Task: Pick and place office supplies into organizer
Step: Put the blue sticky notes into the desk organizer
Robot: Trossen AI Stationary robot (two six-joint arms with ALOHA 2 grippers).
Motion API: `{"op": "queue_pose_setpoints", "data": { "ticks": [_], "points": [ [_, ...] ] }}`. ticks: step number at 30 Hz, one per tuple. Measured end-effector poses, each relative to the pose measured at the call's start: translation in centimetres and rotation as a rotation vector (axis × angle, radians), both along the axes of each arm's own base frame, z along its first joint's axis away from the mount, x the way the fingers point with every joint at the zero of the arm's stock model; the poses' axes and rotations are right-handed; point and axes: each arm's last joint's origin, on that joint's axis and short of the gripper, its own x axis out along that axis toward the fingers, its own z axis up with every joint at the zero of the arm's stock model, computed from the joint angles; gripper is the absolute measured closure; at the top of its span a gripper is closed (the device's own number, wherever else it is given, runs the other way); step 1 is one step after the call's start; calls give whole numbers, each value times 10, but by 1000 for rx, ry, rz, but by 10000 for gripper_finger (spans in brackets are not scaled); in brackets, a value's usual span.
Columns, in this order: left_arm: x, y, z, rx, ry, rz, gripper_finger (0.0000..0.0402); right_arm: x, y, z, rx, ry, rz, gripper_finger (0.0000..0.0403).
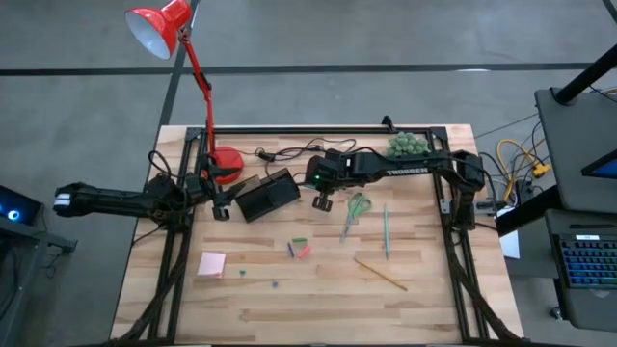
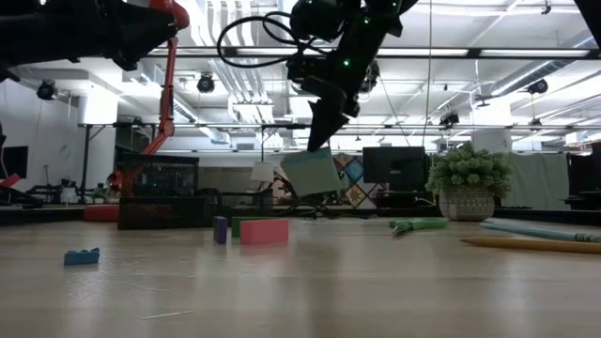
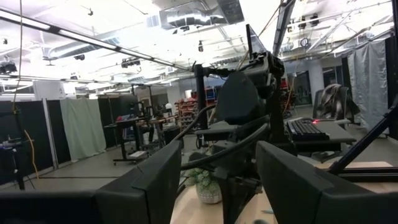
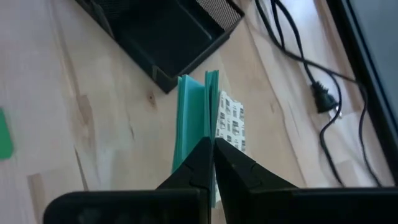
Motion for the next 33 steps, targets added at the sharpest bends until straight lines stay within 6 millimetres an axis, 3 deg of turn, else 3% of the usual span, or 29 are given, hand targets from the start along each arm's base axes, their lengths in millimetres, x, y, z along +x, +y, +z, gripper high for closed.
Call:
{"op": "queue_pose_setpoints", "data": {
  "ticks": [33],
  "points": [
    [-1,0,1,-1,-7,-1,206,19,12,22,-248,-92,365,394]
  ]
}}
